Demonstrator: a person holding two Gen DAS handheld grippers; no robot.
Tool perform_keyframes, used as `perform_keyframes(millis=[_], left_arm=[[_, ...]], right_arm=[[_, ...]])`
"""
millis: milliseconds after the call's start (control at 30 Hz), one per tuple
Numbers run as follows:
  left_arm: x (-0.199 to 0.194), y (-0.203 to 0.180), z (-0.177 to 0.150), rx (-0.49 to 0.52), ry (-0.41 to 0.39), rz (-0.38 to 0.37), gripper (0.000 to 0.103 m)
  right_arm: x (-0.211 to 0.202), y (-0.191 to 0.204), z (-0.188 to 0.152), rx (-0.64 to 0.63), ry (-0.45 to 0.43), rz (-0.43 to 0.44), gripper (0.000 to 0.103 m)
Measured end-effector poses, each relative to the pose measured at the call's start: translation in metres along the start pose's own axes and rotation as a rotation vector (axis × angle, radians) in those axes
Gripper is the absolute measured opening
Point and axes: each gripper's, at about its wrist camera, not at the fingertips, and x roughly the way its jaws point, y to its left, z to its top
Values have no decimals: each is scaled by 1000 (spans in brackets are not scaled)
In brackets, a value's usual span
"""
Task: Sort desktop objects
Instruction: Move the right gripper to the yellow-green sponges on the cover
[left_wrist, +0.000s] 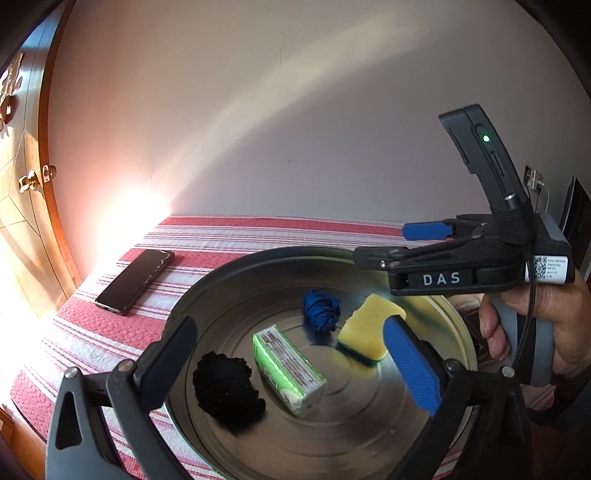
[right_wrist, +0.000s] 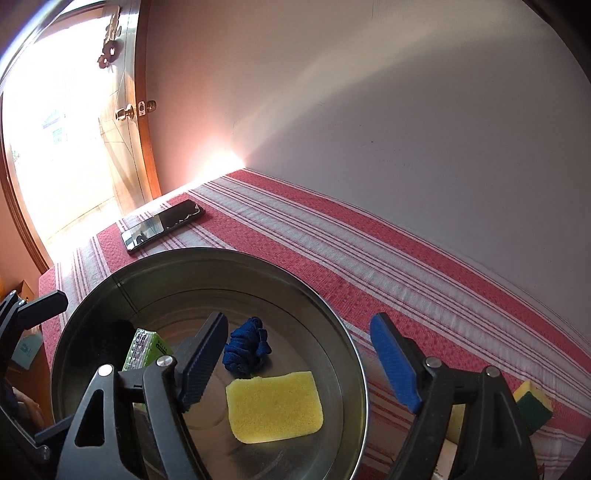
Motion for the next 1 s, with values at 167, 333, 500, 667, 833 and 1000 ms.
perform_keyframes(millis=[167, 333, 500, 667, 833, 1000], left_arm=[[-11, -19, -2, 9, -36, -36, 102], [-18, -62, -12, 80, -63, -100, 102], [-24, -113, -25, 205, -71, -168, 102], [-22, -149, -32, 287, -46, -206, 102], [-13, -170, -42, 332, -5, -217, 102], [-7, -180, -48, 345, 15, -225, 102]], right_arm=[[-44, -32, -20, 1, -18, -24, 81], [-97, -85, -49, 37, -58, -109, 92], [-128, -144, -81, 136, -79, -198, 93], [-124, -187, -108, 298, -74, -175, 93], [-101, -212, -120, 414, -48, -138, 93], [-80, -228, -115, 468, -5, -116, 93]])
